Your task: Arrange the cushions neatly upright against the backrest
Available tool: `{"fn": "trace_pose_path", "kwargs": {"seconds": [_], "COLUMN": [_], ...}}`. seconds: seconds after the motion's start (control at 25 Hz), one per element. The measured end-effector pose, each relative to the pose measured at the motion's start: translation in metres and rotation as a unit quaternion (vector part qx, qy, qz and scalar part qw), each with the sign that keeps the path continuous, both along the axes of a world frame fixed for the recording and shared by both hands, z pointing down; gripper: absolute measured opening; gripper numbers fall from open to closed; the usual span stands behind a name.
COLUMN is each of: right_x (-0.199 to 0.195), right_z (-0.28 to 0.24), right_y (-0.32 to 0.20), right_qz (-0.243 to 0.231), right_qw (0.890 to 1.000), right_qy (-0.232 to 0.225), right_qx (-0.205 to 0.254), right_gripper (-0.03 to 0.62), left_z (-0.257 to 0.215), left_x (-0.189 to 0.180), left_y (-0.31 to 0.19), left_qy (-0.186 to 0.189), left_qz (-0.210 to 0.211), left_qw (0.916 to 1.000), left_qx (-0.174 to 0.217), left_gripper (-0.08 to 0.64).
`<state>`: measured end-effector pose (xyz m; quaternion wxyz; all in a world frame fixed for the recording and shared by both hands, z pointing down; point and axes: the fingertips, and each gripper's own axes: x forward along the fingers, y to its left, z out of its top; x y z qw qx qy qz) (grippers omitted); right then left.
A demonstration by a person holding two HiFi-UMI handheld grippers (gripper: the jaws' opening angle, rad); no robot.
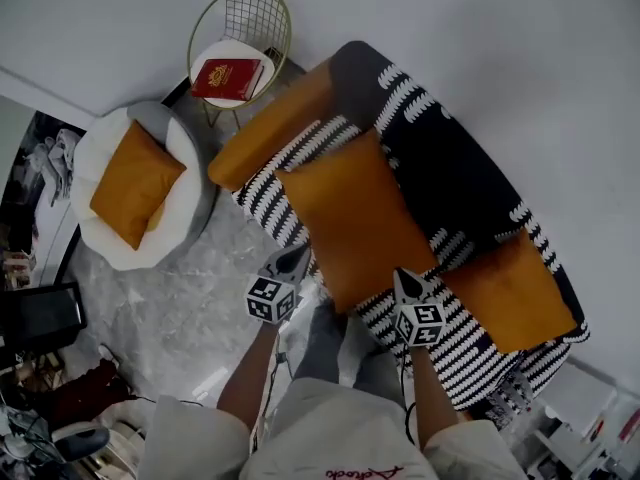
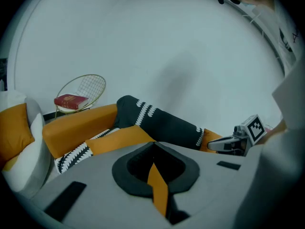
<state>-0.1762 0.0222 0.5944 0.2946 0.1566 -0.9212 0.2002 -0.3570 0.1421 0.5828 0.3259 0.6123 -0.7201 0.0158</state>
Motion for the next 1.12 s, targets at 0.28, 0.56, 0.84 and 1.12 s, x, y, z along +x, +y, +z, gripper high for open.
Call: {"fn": "trace_pose_path", "kwargs": {"seconds": [0.28, 0.56, 0.84, 1.12], "right_x": [-0.036, -0.063, -0.076, -0.071], "right_z": [0.019, 0.028, 0.039, 0.055], "right_y": [-0.008, -0.017, -0.027, -0.032], "right_qz": [0.0, -0.009, -0.019, -0.019], "right_qw": [1.0, 1.0, 1.0, 0.999], "right_qy": [0.017, 0.017, 0.016, 0.023], "right_qx": [-0.009, -0.007, -0.014, -0.029], "right_gripper": [0.028, 0.028, 0.028, 0.028], "left_z": [0.021, 0.036, 0.044, 0.051], "left_x": [-0.041, -0.066, -0.078, -0.083], "left_y": [-0.012, -0.013, -0.017, -0.027], "left_qy": [0.008, 0.01, 0.005, -0.001], "left_qz": [0.006, -0.003, -0.009, -0.009], "left_qw": [0.9999, 0.9996, 0.9991, 0.9987], "left_qx": [-0.011, -0.024, -0.042, -0.05], "left_gripper": [0.029, 0.029, 0.029, 0.029]}}
